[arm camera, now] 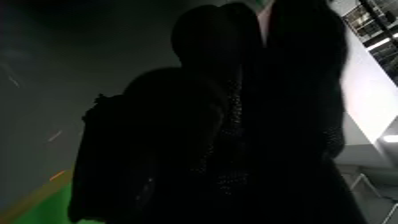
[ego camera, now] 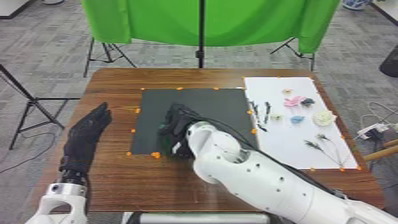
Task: Arrange flowers
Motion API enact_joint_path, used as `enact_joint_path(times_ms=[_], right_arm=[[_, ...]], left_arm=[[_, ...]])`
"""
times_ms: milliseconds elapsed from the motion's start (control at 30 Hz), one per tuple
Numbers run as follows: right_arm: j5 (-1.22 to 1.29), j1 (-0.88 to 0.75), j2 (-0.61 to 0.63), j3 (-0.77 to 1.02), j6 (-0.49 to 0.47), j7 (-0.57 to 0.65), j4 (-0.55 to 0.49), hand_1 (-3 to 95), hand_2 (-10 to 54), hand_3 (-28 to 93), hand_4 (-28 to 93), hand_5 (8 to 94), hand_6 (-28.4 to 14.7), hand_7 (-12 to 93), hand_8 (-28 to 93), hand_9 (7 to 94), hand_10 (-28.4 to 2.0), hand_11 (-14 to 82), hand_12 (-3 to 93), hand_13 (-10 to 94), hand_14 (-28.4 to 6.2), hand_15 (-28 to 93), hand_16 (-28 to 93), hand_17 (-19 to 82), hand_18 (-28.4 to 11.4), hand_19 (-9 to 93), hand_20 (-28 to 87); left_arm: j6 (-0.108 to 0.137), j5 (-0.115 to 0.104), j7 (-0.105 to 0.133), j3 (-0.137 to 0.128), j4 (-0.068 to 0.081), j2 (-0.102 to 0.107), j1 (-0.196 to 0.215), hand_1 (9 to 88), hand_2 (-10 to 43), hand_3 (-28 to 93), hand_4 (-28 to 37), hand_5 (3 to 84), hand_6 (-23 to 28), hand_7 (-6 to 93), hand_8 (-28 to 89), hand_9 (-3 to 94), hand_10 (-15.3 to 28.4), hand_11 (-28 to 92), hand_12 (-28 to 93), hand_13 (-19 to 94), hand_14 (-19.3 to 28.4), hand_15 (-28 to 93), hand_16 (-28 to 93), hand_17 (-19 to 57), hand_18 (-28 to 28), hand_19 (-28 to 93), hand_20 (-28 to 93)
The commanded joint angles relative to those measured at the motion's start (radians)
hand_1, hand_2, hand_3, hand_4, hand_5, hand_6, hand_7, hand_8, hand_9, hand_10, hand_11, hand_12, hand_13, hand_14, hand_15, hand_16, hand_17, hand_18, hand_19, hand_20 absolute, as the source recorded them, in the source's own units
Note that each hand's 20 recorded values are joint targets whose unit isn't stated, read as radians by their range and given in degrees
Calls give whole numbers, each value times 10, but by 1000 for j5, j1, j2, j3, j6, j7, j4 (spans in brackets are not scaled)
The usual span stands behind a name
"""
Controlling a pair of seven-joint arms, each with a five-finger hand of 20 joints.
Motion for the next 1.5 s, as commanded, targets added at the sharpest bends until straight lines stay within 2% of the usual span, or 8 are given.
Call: enact_joint_path(times_ms=[33,100,233,333,433,600,1200,1500], right_arm=[[-5,-11,6,11,20,-26,-13,615,-95,93,166,786,-30,326,162,848,-151,391,283,933,-34,537,335,709,-50,932,414],[-12,-24,21,27,20,-41,-32,443,-95,496,-128,786,-34,338,-8,842,-154,387,283,932,-35,528,338,707,-56,932,404],[-88,-34,88,35,-37,-55,-95,271,-76,585,-125,782,-42,294,-57,833,-158,384,284,923,-44,530,342,695,-74,932,424],[-167,-23,130,9,-146,-38,-140,194,65,561,-145,785,-45,232,-57,829,-158,387,289,905,-64,555,342,666,-109,932,496],[-182,-19,143,-12,-237,-27,-168,180,126,531,-155,784,-45,179,-64,829,-162,387,291,898,-70,565,337,658,-118,932,511],[-154,-27,114,-7,-321,-3,-158,183,155,506,-151,778,-47,146,-65,835,-165,388,293,898,-72,571,334,659,-120,932,513],[-49,-23,74,12,-292,-20,-135,181,136,510,-132,776,-49,136,-59,835,-169,382,295,896,-73,571,330,660,-118,932,508],[-87,-211,308,325,-188,-34,-392,242,22,583,-102,759,-48,145,-50,818,-164,371,295,886,-71,567,332,649,-115,932,499]], left_arm=[[-28,15,-22,6,12,-1,-2,212,-65,681,-246,379,31,44,-41,354,110,50,118,249,151,53,45,-12,128,0,159],[-29,17,-22,3,10,-5,4,212,-65,680,-246,379,31,43,-41,354,110,50,118,250,151,53,46,-12,128,0,159],[-27,19,-20,-3,5,-10,13,214,-66,679,-244,378,31,43,-40,354,110,50,118,250,151,53,46,-12,128,0,160],[-22,15,-20,-8,2,-13,23,214,-67,679,-243,378,31,42,-40,354,110,50,119,251,152,53,47,-12,128,0,160],[-23,16,-22,-6,3,-16,23,214,-67,679,-243,378,31,43,-39,354,110,50,119,251,152,54,47,-12,129,0,160],[-35,23,-29,4,10,-15,3,215,-66,678,-243,379,31,43,-40,354,110,50,120,251,152,53,48,-12,130,0,161],[-30,21,-32,3,8,-19,10,214,-65,677,-241,379,31,42,-40,353,110,50,120,251,153,53,49,-13,130,0,161],[-35,20,-27,-11,3,-33,24,215,-65,676,-242,379,32,42,-39,354,110,50,120,252,153,53,49,-13,131,0,161]])
